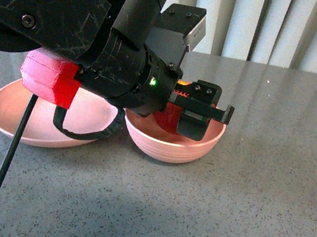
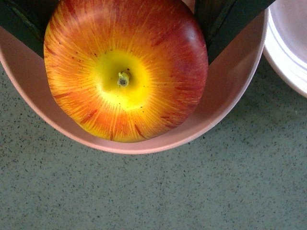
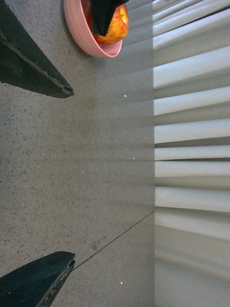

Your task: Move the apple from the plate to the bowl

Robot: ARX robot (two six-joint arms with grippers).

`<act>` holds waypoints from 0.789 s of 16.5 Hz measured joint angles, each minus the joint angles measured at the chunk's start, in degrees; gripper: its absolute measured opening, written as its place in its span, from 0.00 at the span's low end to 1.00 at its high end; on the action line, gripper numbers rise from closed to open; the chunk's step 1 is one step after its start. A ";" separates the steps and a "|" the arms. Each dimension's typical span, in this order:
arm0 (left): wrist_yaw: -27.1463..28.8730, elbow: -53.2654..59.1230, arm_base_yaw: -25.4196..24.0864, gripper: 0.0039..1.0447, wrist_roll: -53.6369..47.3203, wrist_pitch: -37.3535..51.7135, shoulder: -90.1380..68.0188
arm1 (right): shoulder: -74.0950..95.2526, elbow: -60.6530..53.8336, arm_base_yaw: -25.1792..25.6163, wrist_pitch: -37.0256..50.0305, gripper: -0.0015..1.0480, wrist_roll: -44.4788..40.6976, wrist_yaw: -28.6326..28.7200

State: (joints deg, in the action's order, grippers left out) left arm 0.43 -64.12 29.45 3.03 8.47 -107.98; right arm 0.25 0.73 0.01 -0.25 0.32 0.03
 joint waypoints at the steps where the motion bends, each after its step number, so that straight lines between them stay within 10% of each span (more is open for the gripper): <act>1: -0.02 -0.09 0.00 0.63 0.00 0.00 -0.02 | 0.00 0.00 0.00 0.00 0.94 0.02 0.00; 4: -0.35 -0.66 -0.07 0.63 0.04 -0.42 -0.31 | 0.00 0.00 0.00 0.00 0.94 0.02 0.00; 9: -0.96 -0.83 -0.50 0.95 1.11 -0.11 -0.28 | 0.00 0.00 0.00 0.00 0.94 0.02 0.00; 13: -0.37 -0.79 -0.85 0.94 1.53 1.49 3.02 | 0.00 0.00 0.00 0.00 0.94 0.02 -0.02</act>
State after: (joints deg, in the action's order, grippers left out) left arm 0.05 -64.90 28.60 4.56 9.96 -104.97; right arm 0.25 0.73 0.01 -0.25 0.34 0.01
